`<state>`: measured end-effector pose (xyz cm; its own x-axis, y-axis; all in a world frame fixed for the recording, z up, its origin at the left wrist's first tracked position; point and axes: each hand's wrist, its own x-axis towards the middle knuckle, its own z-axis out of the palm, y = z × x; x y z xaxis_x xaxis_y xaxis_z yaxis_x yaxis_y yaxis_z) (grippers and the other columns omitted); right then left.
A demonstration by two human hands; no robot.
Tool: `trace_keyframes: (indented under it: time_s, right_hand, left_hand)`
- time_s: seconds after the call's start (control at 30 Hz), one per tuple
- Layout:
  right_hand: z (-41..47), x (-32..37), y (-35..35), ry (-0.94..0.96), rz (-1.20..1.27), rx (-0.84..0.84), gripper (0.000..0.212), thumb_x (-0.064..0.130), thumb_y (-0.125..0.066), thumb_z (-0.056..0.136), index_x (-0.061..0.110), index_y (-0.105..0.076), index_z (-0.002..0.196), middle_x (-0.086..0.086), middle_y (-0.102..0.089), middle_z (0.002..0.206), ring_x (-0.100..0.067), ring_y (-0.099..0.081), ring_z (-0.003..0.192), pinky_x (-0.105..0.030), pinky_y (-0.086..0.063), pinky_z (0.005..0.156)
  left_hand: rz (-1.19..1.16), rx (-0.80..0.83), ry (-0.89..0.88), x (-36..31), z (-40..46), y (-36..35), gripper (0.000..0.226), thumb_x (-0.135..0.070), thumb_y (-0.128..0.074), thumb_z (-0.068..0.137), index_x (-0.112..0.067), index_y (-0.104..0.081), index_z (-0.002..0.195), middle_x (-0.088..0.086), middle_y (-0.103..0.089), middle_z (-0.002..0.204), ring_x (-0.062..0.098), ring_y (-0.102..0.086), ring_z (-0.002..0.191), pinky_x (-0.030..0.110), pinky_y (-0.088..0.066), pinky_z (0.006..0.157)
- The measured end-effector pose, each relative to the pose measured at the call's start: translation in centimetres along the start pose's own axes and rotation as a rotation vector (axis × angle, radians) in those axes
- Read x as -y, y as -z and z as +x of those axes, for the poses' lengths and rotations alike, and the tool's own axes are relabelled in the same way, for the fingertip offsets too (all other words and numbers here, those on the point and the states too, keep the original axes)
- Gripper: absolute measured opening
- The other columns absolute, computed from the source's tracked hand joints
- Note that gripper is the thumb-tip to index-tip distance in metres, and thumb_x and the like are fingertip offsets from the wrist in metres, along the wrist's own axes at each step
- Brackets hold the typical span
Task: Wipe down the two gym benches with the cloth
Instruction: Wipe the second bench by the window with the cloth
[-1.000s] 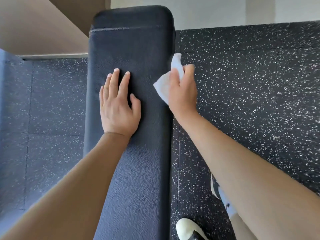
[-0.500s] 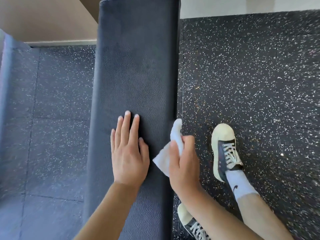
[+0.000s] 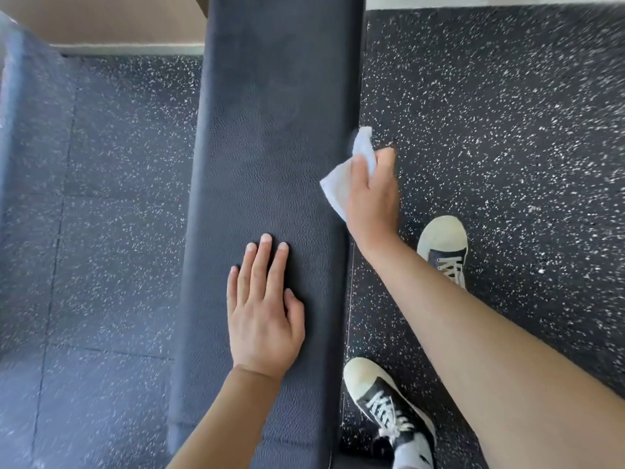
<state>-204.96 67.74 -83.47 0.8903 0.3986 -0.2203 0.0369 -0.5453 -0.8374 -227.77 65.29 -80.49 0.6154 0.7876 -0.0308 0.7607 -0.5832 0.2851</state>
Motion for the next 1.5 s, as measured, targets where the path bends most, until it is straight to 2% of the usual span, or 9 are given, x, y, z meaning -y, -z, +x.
trace_keyframes:
  time_s: [0.23,0.33,0.57,0.67,0.9,1.03,1.2,1.33,1.5]
  right_hand:
    - [-16.2,-5.4,3.9,-0.096,-0.018,0.116,0.023,0.036,-0.044,0.106,0.026,-0.032,0.089,0.003,-0.049,0.074,-0.02,-0.042,0.068,-0.034,-0.025,0.064]
    - [-21.1,-6.2,5.4,-0.081,0.002,0.152,0.02,0.046,-0.038,0.103,0.032,-0.033,0.089,0.01,-0.048,0.075,-0.006,-0.047,0.069,-0.029,-0.028,0.063]
    - [-14.4,-4.8,3.4,-0.083,0.037,0.087,0.018,0.04,-0.039,0.103,0.026,-0.035,0.091,0.011,-0.048,0.078,-0.004,-0.047,0.071,-0.033,-0.024,0.063]
    - [-11.9,-4.1,2.4,-0.064,0.008,0.056,0.019,0.038,-0.039,0.104,0.024,-0.034,0.093,0.006,-0.05,0.082,-0.016,-0.044,0.074,-0.035,-0.024,0.065]
    - [-20.0,-6.4,4.8,-0.079,0.016,0.138,0.02,0.034,-0.042,0.107,0.023,-0.034,0.092,-0.001,-0.052,0.082,-0.025,-0.048,0.074,-0.04,-0.034,0.066]
    - [-27.4,-9.4,7.0,-0.1,0.034,0.191,0.018,0.033,-0.04,0.108,0.023,-0.036,0.092,-0.002,-0.05,0.079,-0.025,-0.048,0.073,-0.042,-0.04,0.068]
    - [-34.2,-11.9,9.1,-0.089,-0.001,0.251,0.018,0.038,-0.038,0.106,0.032,-0.031,0.09,0.006,-0.044,0.077,-0.018,-0.045,0.072,-0.031,-0.033,0.07]
    - [-31.9,-10.8,8.8,-0.129,0.03,0.261,0.018,0.042,-0.038,0.102,0.031,-0.033,0.09,0.009,-0.045,0.075,-0.017,-0.046,0.071,-0.034,-0.032,0.066]
    - [-21.4,-5.9,4.6,-0.047,-0.02,0.069,0.015,0.039,-0.039,0.101,0.024,-0.039,0.098,0.002,-0.056,0.093,-0.021,-0.05,0.079,-0.039,-0.038,0.069]
  left_hand:
    - [-0.005,-0.016,0.013,-0.3,0.0,0.0,0.069,-0.026,-0.042,0.093,-0.018,-0.041,0.161,0.002,-0.03,0.172,0.024,-0.021,0.162,0.049,-0.017,0.13]
    - [-0.009,-0.025,0.013,-0.3,-0.1,-0.1,0.069,-0.026,-0.042,0.092,-0.018,-0.041,0.161,0.002,-0.03,0.172,0.024,-0.022,0.161,0.05,-0.018,0.13]
    - [-0.001,-0.07,-0.013,0.3,-0.3,-0.7,0.068,-0.026,-0.043,0.093,-0.021,-0.04,0.161,0.0,-0.03,0.172,0.022,-0.021,0.161,0.047,-0.017,0.13]
    - [-0.001,-0.072,-0.017,0.5,-0.3,-0.8,0.068,-0.025,-0.043,0.094,-0.022,-0.039,0.162,0.0,-0.029,0.173,0.022,-0.022,0.161,0.047,-0.018,0.13]
    - [0.001,-0.031,0.017,-0.1,-0.9,-0.2,0.065,-0.023,-0.04,0.098,-0.018,-0.038,0.162,0.003,-0.028,0.173,0.028,-0.022,0.161,0.052,-0.021,0.129]
    - [0.013,-0.029,0.09,0.8,-8.0,-0.3,0.065,-0.026,-0.04,0.099,-0.022,-0.034,0.163,-0.002,-0.023,0.175,0.022,-0.017,0.163,0.051,-0.019,0.13]
    - [0.085,0.032,0.159,2.8,-20.0,-0.2,0.071,-0.03,-0.039,0.097,-0.028,-0.025,0.167,-0.003,-0.017,0.176,0.024,-0.016,0.163,0.05,-0.015,0.13]
    - [0.108,0.024,0.21,2.9,-22.8,-0.7,0.076,-0.034,-0.041,0.092,-0.028,-0.024,0.167,-0.001,-0.018,0.176,0.024,-0.018,0.162,0.048,-0.013,0.131]
    - [0.115,0.023,0.207,3.2,-22.6,-0.7,0.078,-0.036,-0.043,0.091,-0.029,-0.025,0.166,-0.001,-0.018,0.176,0.024,-0.017,0.163,0.046,-0.01,0.131]
